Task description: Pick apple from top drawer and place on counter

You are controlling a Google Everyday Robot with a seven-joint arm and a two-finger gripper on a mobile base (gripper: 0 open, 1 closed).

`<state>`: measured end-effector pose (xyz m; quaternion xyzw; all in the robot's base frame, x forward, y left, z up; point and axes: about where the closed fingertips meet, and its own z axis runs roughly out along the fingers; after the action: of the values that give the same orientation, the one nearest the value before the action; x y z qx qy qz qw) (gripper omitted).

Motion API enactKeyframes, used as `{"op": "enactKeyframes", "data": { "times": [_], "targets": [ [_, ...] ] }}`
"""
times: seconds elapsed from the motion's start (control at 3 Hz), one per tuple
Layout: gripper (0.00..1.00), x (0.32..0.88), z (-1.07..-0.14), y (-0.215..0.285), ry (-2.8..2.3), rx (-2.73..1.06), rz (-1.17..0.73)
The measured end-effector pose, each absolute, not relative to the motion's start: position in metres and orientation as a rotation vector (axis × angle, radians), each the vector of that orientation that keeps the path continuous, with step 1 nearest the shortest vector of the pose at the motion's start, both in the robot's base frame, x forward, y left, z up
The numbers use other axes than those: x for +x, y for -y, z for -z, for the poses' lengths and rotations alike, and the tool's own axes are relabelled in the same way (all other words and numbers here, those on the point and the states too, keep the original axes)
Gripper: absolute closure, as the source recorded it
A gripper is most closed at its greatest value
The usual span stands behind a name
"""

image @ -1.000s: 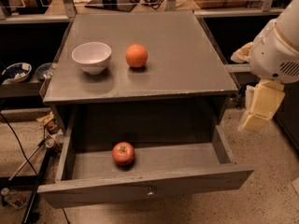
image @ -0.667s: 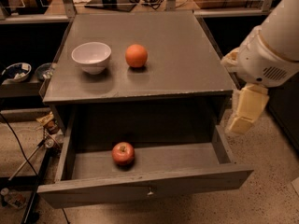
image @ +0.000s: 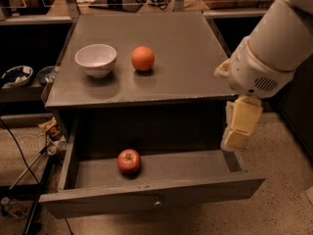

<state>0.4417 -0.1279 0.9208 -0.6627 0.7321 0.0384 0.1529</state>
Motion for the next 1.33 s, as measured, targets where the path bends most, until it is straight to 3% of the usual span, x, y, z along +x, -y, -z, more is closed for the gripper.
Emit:
{"op": "enactKeyframes", "data": {
  "times": [1.33],
  "targets": [
    [0.0, 0.452, -0.868, 0.099, -2.167, -1.818, -0.202]
  ]
}}
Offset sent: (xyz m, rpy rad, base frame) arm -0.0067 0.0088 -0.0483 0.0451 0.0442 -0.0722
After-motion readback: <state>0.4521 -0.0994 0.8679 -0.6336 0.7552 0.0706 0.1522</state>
